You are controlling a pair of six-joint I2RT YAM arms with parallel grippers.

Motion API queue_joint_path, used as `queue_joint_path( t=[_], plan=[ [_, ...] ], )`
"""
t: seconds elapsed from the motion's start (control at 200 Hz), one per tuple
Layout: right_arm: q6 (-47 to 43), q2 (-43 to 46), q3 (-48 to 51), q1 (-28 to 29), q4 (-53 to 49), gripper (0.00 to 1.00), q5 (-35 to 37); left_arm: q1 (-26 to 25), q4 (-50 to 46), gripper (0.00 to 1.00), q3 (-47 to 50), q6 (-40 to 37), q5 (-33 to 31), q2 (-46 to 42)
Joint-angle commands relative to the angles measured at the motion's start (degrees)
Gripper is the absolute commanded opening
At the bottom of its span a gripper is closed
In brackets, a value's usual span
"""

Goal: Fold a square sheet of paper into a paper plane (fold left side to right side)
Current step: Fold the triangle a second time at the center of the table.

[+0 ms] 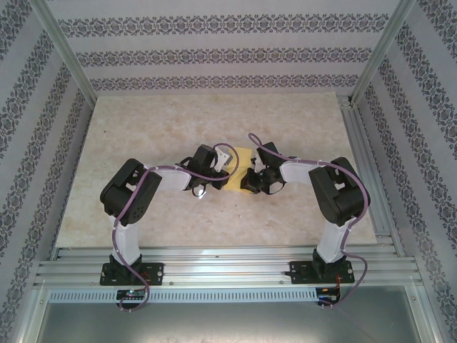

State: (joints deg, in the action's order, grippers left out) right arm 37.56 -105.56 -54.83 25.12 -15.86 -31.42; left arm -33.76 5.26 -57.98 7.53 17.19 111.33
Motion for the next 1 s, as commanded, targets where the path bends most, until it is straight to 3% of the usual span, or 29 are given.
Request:
queue_joint_path(
  t=[0.0, 0.14, 0.26, 0.385, 0.994],
  plan=[
    [-0.30, 4.06, -0.88, -0.52, -3.32, 0.12, 2.19, 0.61, -2.33, 0.00, 2.33, -1.38, -2.71, -0.50],
    [-0.72, 8.29, -3.41, -2.78, -6.08, 0.14, 1.69, 0.62, -2.53, 0.00, 2.07, -1.64, -2.78, -0.10],
    [-1.00, 9.52, -6.57, -4.35, -7.26, 0.08, 2.41, 0.56, -2.67, 0.00, 1.79, -1.95, -2.64, 0.09],
    [0.20, 5.47, -11.23, -3.37, -6.67, 0.03, 2.09, 0.52, -2.68, 0.00, 1.78, -1.90, -2.66, 0.15],
    [5.24, -7.31, -16.58, 0.23, -1.07, 0.02, 2.07, 0.40, -2.39, 0.00, 1.81, -1.99, -2.17, 0.38]
  ],
)
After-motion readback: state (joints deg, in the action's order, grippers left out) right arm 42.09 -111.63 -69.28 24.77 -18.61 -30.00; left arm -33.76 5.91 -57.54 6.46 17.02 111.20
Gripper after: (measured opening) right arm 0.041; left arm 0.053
